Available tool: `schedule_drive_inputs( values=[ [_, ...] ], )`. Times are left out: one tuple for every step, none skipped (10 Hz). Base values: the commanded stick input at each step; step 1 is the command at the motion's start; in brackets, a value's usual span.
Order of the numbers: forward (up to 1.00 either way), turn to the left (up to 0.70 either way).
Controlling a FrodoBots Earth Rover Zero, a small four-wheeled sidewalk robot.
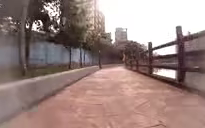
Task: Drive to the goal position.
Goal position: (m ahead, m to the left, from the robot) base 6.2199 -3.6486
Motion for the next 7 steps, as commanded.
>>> schedule_drive_inputs(
  values=[
    [1.0,0.0],
    [1.0,0.0],
    [1.0,0.0],
    [1.0,-0.15],
    [1.0,-0.34],
    [1.0,0.0],
    [1.0,0.0]
  ],
)
